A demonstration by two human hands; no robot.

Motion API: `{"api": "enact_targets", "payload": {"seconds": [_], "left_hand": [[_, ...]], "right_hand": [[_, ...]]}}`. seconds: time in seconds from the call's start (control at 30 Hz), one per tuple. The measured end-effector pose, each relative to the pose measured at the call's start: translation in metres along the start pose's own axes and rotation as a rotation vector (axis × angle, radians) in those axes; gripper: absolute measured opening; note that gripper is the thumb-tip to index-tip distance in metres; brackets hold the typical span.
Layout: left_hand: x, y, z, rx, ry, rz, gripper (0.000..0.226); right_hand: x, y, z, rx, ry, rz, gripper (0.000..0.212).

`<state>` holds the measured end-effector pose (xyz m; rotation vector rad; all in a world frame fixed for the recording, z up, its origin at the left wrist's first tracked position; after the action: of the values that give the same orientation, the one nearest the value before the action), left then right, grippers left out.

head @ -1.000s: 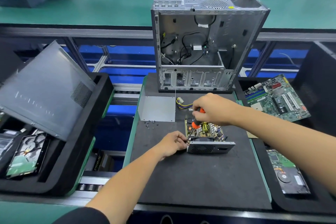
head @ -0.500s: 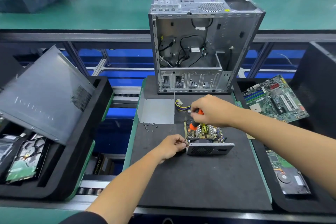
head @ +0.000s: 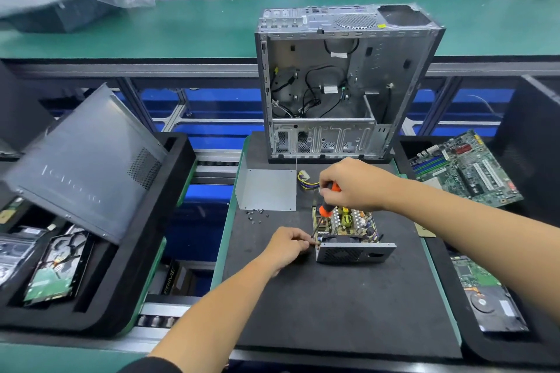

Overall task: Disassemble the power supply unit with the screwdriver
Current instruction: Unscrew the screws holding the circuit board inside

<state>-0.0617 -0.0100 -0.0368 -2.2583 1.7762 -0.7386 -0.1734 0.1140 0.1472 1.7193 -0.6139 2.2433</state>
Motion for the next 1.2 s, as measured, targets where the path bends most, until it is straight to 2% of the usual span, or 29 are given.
{"api": "enact_targets", "payload": {"seconds": [0.13, 0.4, 0.6, 0.77, 1.03, 1.2], "left_hand": [[0.023, -0.004, 0.0, -0.007, 0.089, -0.216, 0.029], [0.084, 0.002, -0.009, -0.106, 0.319, -0.398, 0.024], [0.095, 0.017, -0.01, -0.118, 0.475, -0.429, 0.021], [0.086, 0.021, -0.009, -0.128, 0.661, -0.368, 0.021], [0.091, 0.026, -0.001, -0.085, 0.815, -0.322, 0.022], [0.09, 0.027, 0.002, -0.097, 0.866, -0.34, 0.029]], "right_hand": [[0.003, 0.004, 0.005, 0.039, 0.029, -0.013, 0.02], [-0.008, 0.015, 0.009, 0.101, 0.018, -0.045, 0.023], [-0.013, 0.015, 0.006, 0.115, 0.044, -0.05, 0.021], [-0.01, 0.009, 0.001, 0.104, 0.028, -0.039, 0.02], [-0.009, 0.004, -0.007, 0.102, 0.004, -0.027, 0.022], [-0.009, 0.002, -0.007, 0.103, 0.011, -0.022, 0.021]]}}
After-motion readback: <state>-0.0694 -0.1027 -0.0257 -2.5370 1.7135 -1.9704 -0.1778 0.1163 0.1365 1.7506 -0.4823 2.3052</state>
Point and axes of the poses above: each hand's wrist, its own y-axis towards the middle knuckle, its own x-axis out of the back of the hand, z = x × y, the point moved 1 cm from there along y, towards the middle knuckle, and after that the axes turned 2 degrees about z, right-handed, at the moved point
